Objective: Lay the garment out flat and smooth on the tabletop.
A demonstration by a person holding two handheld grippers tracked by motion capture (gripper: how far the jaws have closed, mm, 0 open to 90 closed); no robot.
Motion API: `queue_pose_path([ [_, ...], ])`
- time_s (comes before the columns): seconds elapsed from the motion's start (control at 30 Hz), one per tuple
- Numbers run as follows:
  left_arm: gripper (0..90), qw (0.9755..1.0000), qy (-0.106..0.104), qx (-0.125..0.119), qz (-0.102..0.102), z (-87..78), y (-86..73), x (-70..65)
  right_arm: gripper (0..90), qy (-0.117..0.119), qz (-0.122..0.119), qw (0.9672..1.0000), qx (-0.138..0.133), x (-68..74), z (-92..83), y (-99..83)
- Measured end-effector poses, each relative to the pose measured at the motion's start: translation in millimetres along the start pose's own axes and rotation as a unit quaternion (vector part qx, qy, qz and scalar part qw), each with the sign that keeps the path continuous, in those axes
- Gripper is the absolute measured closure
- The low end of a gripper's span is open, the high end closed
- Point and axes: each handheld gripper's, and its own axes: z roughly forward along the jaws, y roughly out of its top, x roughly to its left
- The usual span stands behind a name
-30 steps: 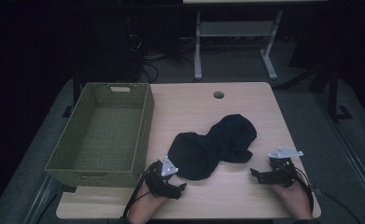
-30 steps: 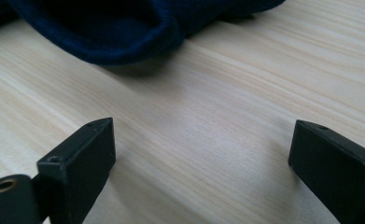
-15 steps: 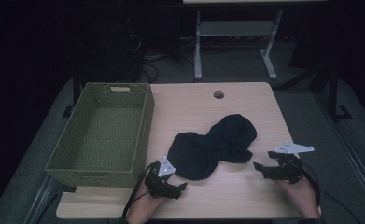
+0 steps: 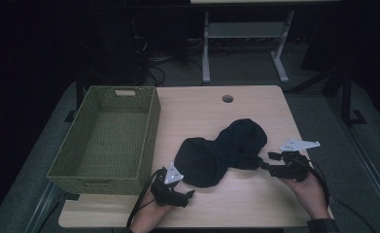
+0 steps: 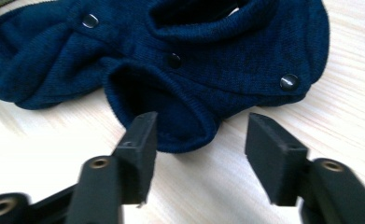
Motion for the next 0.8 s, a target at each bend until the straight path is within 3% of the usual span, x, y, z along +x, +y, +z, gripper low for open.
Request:
queue_pose_path([
  [0.27, 13.0, 1.0, 0.0, 0.0, 0.0, 0.0, 0.0, 0.0, 62.1, 0.017, 0.004, 0.9997, 0.014, -8.4, 18.7, 2.1],
  [0.47, 13.1, 1.0, 0.0, 0.0, 0.0, 0.0, 0.0, 0.0, 83.6, 0.021, 0.001, 0.9997, 0.011, -9.6, 23.3, 5.0],
  [0.8, 13.1, 1.0, 0.0, 0.0, 0.0, 0.0, 0.0, 0.0, 86.7, 0.027, -0.004, 0.9996, -0.006, -10.5, 11.6, 22.3],
])
